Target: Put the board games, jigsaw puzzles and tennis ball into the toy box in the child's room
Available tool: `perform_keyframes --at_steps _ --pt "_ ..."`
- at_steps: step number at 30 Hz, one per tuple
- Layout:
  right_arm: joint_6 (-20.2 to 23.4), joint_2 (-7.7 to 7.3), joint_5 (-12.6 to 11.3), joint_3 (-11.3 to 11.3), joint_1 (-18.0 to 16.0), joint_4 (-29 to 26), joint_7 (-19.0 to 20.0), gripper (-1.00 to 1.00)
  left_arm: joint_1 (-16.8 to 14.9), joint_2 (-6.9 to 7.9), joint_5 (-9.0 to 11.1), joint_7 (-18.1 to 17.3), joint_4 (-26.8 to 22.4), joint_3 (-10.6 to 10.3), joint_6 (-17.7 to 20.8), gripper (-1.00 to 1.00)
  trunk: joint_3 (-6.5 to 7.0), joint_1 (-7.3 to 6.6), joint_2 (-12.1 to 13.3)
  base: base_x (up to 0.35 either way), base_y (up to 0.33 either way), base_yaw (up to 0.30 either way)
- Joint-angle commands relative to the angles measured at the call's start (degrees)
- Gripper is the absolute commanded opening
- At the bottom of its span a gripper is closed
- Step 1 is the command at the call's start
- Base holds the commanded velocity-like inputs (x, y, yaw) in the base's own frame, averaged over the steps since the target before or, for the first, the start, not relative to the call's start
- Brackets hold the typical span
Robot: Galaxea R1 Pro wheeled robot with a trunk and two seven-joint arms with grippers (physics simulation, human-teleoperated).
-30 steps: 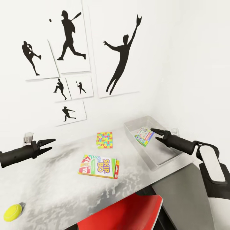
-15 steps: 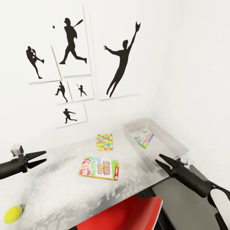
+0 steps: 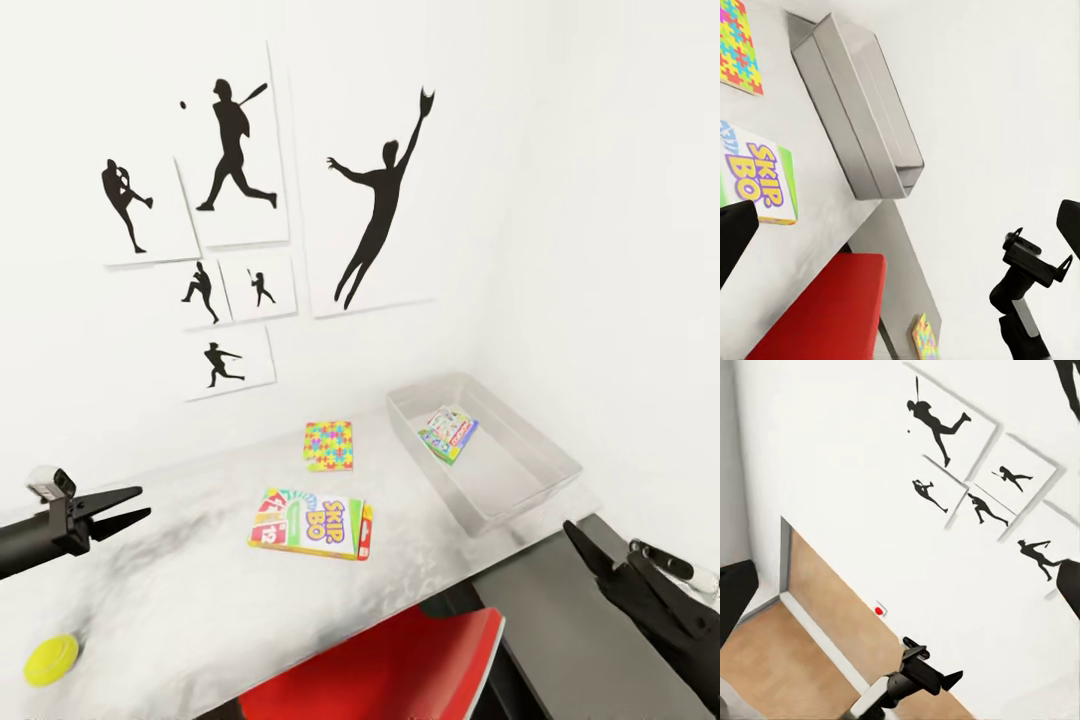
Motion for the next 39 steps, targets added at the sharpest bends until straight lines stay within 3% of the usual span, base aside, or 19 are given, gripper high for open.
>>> perform_keyframes --at_steps 1,5,9,14,21,25,39 --pt "0.3 0.05 1.1 -0.2 0.0 0.1 0.3 1.00 -0.1 -0.05 -0.2 -0.3 -0.3 0.1 0.2 1.00 -0.01 0.03 -0.1 -0.068 0.000 0.000" --pt "-0.2 0.18 4.1 -0.5 0.1 0.0 0.4 1.00 0.0 -0.10 -0.3 -0.4 -1.0 0.3 0.1 1.00 0.37 0.03 -0.1 -0.036 0.000 0.000" --pt "-0.4 0.23 5.1 -0.6 0.0 0.0 0.2 1.00 0.0 -0.14 -0.3 -0.3 -1.1 0.4 0.1 1.00 0.75 0.03 -0.1 -0.009 0.000 -0.001" --pt "-0.4 0.26 5.3 -0.6 0.0 0.3 -0.7 1.00 0.0 -0.17 -0.3 -0.3 -1.2 0.4 0.1 1.00 1.22 0.03 -0.1 -0.002 0.000 -0.038" --pt "0.0 0.27 5.1 -0.4 0.0 0.8 -8.7 1.00 0.0 -0.16 -0.5 -0.1 -1.1 0.4 0.0 1.00 1.87 0.03 -0.1 0.000 0.000 -0.072" --pt "0.2 0.27 4.8 -0.3 0.0 0.8 -10.9 1.00 0.0 -0.15 -0.6 -0.1 -1.1 0.4 0.0 1.00 2.02 0.03 -0.1 0.000 0.000 -0.032" --pt "0.2 0.30 5.3 -0.2 0.0 0.9 -11.8 1.00 0.0 -0.16 -0.6 -0.1 -1.1 0.3 0.0 1.00 2.07 0.03 -0.1 -0.081 0.000 -0.003"
